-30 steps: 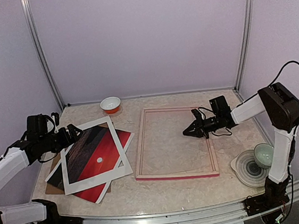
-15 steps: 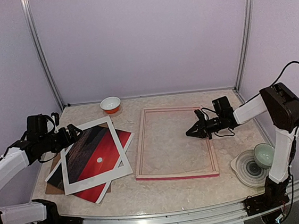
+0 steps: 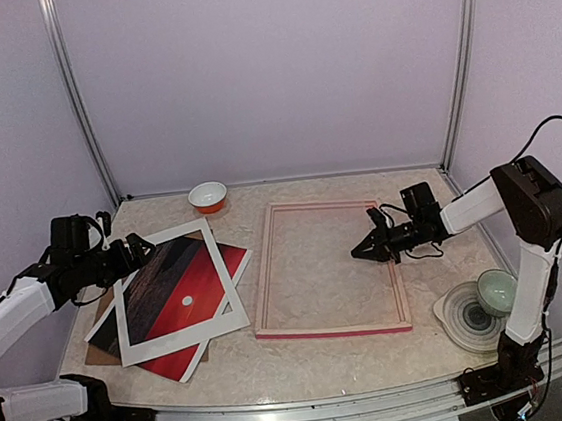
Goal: Put the photo into the frame
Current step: Place the glass panel at the frame body.
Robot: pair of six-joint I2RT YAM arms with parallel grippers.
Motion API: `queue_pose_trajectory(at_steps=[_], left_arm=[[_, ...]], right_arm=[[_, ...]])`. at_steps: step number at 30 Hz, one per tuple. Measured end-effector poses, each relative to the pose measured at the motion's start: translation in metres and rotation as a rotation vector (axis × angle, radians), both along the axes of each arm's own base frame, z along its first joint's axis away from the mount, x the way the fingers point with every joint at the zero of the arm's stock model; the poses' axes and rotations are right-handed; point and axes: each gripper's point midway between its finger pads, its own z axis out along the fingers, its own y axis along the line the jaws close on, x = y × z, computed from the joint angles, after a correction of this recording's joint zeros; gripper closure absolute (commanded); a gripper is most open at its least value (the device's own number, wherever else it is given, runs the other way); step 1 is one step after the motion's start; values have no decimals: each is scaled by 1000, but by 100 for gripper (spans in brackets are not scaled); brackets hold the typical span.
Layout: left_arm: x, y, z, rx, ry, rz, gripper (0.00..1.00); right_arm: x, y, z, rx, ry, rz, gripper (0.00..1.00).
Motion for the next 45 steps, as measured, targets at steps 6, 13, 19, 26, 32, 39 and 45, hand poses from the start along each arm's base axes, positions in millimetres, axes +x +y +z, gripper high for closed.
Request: queue_pose_trajectory(at_steps=[6,13,19,26,32,39,45], left_arm=[[0,0,0,0,0,-1,1],[0,0,0,2,0,0,1],[0,0,0,3,0,1,1],[0,0,0,4,-1,3,1],[0,0,0,4,-1,3,1],[0,0,0,4,-1,2,1],[0,-1,0,5,-1,-1,1]], right_arm=[[1,-3,3,-4,-12,-6,100],[4,-8,3,-6,-16,-19,100],[5,-9,2,-8,-20,-21,100],[5,-13,0,-12,-17,-28,100],[5,-17,-2,-16,-14,-33,100],[6,-19,-3,-18,-16,-33,100],[6,-23,-3,-17,-18,-31,100]])
